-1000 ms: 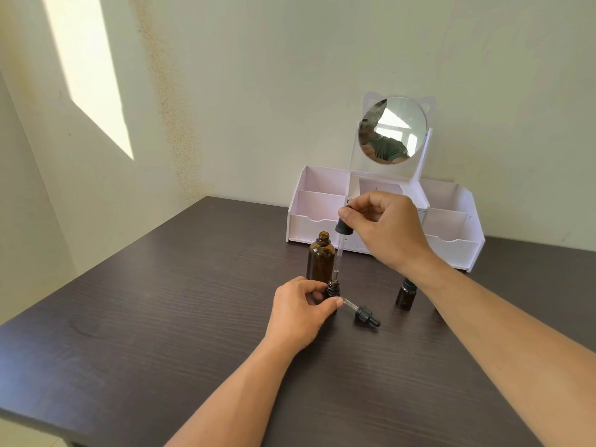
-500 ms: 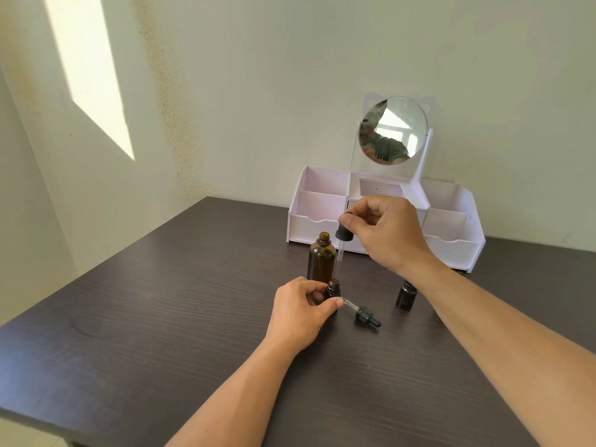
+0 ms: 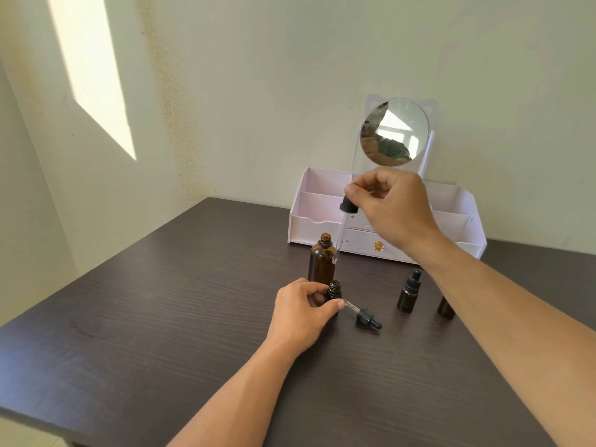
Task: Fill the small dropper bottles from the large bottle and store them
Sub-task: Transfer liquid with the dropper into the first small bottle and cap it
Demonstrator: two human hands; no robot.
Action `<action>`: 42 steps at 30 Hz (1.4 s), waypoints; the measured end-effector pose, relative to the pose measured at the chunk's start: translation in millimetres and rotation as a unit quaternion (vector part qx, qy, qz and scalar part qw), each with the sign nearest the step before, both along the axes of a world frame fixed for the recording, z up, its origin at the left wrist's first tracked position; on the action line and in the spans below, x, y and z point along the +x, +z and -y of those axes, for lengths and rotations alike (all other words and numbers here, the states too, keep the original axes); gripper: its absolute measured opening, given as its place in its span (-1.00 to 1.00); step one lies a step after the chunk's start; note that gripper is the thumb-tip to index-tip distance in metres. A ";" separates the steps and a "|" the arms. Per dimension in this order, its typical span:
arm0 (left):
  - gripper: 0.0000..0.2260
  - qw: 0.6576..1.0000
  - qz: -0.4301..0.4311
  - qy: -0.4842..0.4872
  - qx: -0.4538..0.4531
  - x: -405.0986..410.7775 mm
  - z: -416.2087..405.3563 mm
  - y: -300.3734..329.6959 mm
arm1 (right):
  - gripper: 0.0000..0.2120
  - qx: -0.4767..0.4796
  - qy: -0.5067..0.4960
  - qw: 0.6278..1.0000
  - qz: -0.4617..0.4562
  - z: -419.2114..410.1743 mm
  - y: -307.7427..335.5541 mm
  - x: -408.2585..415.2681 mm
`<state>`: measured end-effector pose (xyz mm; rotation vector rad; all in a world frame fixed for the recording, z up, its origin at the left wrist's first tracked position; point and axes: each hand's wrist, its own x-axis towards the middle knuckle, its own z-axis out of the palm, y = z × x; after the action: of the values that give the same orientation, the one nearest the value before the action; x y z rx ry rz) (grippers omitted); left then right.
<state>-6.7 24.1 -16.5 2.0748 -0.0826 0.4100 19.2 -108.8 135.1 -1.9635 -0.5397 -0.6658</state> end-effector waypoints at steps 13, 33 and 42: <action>-0.65 1.000 0.002 0.004 0.000 0.7 -0.4 -1.4 | -0.93 0.010 -0.027 0.999 0.023 -17.6 8.2 27.4; -0.57 1.000 -0.012 0.006 0.012 2.6 -0.5 -0.6 | -0.86 -0.084 -0.033 0.993 -0.076 -16.6 -48.0 33.9; -0.63 1.000 -0.001 0.006 0.011 1.3 -0.3 -1.3 | -0.90 -0.279 -0.084 0.944 -0.153 21.5 -69.8 -6.3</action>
<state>-5.4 24.4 -17.8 2.0982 -0.0735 0.4153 12.9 -130.3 65.3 -2.6102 -0.3949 -0.3094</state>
